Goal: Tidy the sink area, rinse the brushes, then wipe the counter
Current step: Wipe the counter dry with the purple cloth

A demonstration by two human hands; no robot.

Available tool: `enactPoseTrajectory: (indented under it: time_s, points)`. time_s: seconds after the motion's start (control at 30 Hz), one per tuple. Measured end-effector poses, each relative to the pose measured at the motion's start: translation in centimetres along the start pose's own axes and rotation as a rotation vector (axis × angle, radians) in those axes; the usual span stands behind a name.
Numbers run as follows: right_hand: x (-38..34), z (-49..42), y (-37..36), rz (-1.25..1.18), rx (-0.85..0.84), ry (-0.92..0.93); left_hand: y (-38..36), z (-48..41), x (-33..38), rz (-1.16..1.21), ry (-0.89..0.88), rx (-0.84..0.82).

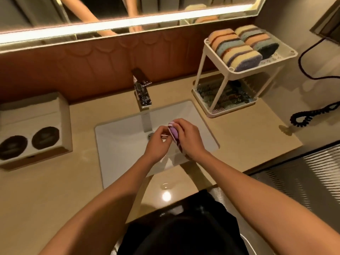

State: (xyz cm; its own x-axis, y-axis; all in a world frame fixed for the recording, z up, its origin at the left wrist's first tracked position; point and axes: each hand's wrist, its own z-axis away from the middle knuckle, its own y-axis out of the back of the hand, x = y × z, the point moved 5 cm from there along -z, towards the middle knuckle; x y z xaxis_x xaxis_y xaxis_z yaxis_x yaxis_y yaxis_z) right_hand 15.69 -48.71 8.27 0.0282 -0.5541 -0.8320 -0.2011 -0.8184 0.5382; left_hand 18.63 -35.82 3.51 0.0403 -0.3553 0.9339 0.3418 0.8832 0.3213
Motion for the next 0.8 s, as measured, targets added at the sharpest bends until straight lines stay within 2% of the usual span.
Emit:
enactPoseTrajectory:
  time_s: [0.13, 0.37, 0.63, 0.7, 0.8]
  points:
    - [-4.5, 1.5, -3.2, 0.000, -0.034, 0.014, 5.3, 4.2, 0.0, 0.009, 0.031, 0.056]
    - [-10.3, 1.7, -9.2, -0.040, -0.202, 0.106, 12.7, 9.5, 0.5, 0.088, 0.067, 0.016]
    - [-14.9, 0.7, -15.6, 0.024, -0.436, 0.323, 20.1, 14.0, -2.6, 0.156, 0.241, 0.444]
    - [-16.0, 0.4, -16.6, 0.037, -0.479, 0.390, 21.6, 15.0, -2.8, 0.172, 0.236, 0.515]
    - [-17.3, -0.3, -17.8, -0.017, -0.551, 0.395, 23.5, 16.2, -1.8, 0.163, 0.254, 0.608]
